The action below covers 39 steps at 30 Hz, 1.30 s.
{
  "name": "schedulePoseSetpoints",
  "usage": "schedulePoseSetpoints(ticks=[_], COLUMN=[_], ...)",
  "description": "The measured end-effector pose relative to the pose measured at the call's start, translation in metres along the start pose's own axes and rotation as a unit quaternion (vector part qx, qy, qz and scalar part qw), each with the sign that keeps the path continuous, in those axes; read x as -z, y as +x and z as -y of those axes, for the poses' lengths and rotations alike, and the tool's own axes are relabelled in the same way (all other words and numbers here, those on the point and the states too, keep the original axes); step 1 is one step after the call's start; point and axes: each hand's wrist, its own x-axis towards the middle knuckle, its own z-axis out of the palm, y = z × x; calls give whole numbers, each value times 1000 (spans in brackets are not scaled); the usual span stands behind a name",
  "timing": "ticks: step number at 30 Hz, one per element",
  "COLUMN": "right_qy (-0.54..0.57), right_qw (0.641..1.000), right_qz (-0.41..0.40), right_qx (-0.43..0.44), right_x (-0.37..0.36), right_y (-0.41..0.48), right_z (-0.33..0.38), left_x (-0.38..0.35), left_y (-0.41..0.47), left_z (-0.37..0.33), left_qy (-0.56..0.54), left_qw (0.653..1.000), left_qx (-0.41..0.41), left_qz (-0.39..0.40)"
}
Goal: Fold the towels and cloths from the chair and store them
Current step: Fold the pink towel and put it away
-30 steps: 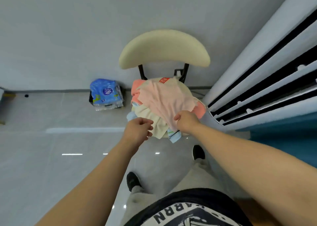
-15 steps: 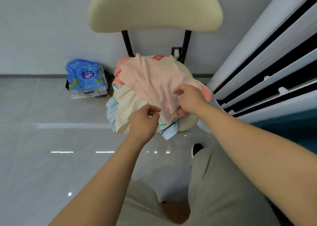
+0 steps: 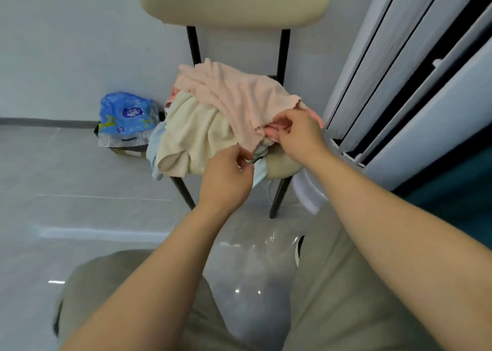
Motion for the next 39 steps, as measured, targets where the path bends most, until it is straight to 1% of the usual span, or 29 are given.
schedulePoseSetpoints(ticks=[1,3,5,7,10,13,15,17,19,20,24,28,32,36,38,39], right_qy=[-8,-53,-75,-78,-94,-119,-61,3,24,26,53,89,45,60,41,9], right_qw=[1000,999,997,996,995,992,997,997,996,995,995,993,998,997,999,1000], right_qz=[3,7,-20,-31,-36,-42,-22,-1,18,23,43,18,2,21,-5,-23], right_qx=[5,13,22,21,-6,-19,-51,-80,-89,-91,-77,-79,-52,-45,-31,-9], right_x=[3,9,11,11,13,17,12,6,2,1,-3,-9,-6,-3,-6,-7], right_y=[-3,-3,0,6,20,40,50,54,54,53,48,51,50,46,47,47], right_z=[4,10,10,9,12,16,14,10,7,6,4,-5,-2,-2,-2,0], left_x=[2,4,6,6,-3,-13,-20,-27,-33,-36,-48,-54,-54,-47,-43,-41], left_y=[-4,-2,6,16,29,44,51,55,58,59,63,66,68,71,74,75], left_z=[0,-1,-3,-3,1,11,20,27,30,31,31,24,17,16,19,21], left_qy=[11,61,111,150,243,298,326,367,407,415,422,413,374,357,349,339], left_qw=[1000,997,990,981,954,931,915,890,868,864,865,874,895,905,911,917], left_qx=[-7,-47,-84,-114,-168,-211,-239,-270,-283,-285,-270,-257,-237,-217,-204,-196], left_qz=[3,8,20,32,47,22,8,10,9,7,10,-15,-52,-72,-80,-81])
